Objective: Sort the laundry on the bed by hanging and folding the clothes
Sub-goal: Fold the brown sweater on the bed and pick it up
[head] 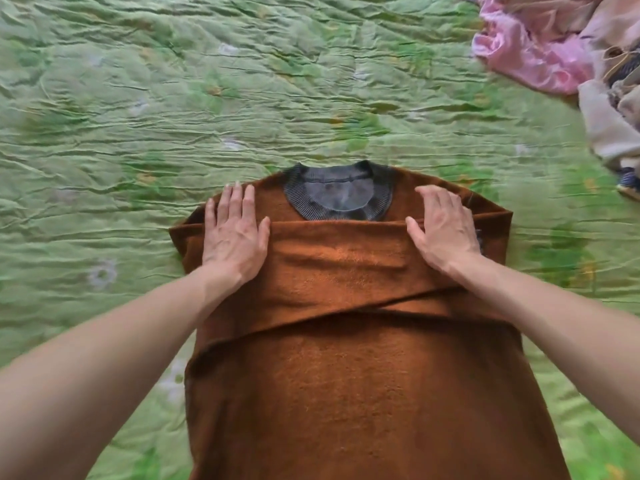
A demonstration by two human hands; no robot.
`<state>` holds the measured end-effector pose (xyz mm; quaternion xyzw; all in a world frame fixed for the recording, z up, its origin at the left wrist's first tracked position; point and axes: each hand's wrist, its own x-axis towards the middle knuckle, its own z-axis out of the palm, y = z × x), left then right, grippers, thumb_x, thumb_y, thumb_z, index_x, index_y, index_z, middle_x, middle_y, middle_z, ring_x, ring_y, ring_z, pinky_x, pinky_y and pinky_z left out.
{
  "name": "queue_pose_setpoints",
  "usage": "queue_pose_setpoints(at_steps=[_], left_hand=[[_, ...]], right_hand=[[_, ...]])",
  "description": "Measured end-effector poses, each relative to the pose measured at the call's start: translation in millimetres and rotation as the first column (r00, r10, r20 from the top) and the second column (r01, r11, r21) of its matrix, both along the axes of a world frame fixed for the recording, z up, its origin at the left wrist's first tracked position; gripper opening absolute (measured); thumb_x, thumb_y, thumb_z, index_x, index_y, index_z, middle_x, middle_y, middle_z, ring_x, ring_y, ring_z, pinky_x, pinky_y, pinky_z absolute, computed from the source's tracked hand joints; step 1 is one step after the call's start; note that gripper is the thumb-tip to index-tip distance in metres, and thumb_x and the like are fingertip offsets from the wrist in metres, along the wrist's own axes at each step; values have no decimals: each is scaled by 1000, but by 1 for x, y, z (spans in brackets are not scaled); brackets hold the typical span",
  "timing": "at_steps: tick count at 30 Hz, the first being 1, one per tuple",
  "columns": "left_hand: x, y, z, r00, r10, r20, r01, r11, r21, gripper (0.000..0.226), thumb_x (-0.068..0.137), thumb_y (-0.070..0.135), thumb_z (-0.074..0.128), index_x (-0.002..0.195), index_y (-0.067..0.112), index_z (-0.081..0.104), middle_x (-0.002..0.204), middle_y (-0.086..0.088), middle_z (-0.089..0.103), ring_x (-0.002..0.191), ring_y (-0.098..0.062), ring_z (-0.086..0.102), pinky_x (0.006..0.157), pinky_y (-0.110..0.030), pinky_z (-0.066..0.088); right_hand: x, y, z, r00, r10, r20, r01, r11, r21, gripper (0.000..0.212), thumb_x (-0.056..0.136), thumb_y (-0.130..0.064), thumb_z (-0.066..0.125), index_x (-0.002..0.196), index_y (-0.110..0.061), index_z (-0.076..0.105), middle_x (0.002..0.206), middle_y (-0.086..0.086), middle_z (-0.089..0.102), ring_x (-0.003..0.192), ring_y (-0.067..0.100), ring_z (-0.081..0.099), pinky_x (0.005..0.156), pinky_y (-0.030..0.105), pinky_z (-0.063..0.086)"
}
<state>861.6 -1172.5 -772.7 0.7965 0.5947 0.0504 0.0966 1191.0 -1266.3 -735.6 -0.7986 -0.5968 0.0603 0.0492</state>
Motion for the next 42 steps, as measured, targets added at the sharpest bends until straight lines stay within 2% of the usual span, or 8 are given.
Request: queue_pose_setpoints(at_steps=[6,11,17,21,24,31,36,42], left_hand=[[22,58,25,986,-120,116,136,982,-134,71,96,13,60,161,8,31,151,-19,49,141,-39,43,121,-48,30],[25,69,38,940,-255,227,269,963,-33,42,80,-3,64,119,13,65,101,-1,56,103,-33,58,84,-39,46],[-27,41,46,749,-662,-13,641,720,265,26,79,9,61,104,13,55,103,-9,56,97,-33,56,84,-46,46],[-45,21,38,613,-774,-158,787,578,216,27,87,18,61,112,14,53,105,-8,58,95,-32,58,86,-43,44],[-46,11,33,540,-818,-200,841,536,80,24,88,17,62,112,13,58,102,-6,60,91,-31,61,81,-42,49],[-60,12,37,927,-266,-264,288,956,49,35,70,1,69,103,6,59,103,-20,59,101,-43,58,85,-53,43],[-77,10,49,892,-341,-298,397,905,152,23,65,0,59,85,9,65,84,-13,60,85,-39,60,81,-51,44],[-76,-16,51,863,-353,-363,354,933,-65,23,65,7,65,87,8,64,93,-17,65,92,-41,65,84,-53,47]], right_hand=[[22,65,-3,992,107,-72,-117,983,-140,79,103,-33,53,167,-24,6,170,6,27,159,24,15,129,44,9],[49,88,3,930,187,-315,-220,973,-74,42,92,-19,71,133,-18,61,126,12,66,116,33,62,101,47,51],[87,39,12,768,619,164,-637,713,292,23,100,-21,58,117,-9,67,107,9,64,92,33,67,72,41,55],[109,3,11,605,766,219,-786,618,11,54,92,-24,52,144,-11,60,102,7,63,91,29,62,81,41,53],[106,-13,1,654,710,263,-722,689,-66,60,87,-23,58,146,-11,59,105,11,66,89,36,65,79,45,56],[120,-20,4,782,559,274,-586,810,20,61,74,3,77,131,-7,57,107,18,61,93,43,60,80,54,56],[132,-35,12,862,455,225,-491,860,140,46,72,12,73,114,-2,61,100,19,55,91,42,55,75,55,50],[114,-73,-6,834,464,297,-490,872,13,43,80,-2,59,122,-1,71,110,23,65,94,44,61,86,55,49]])
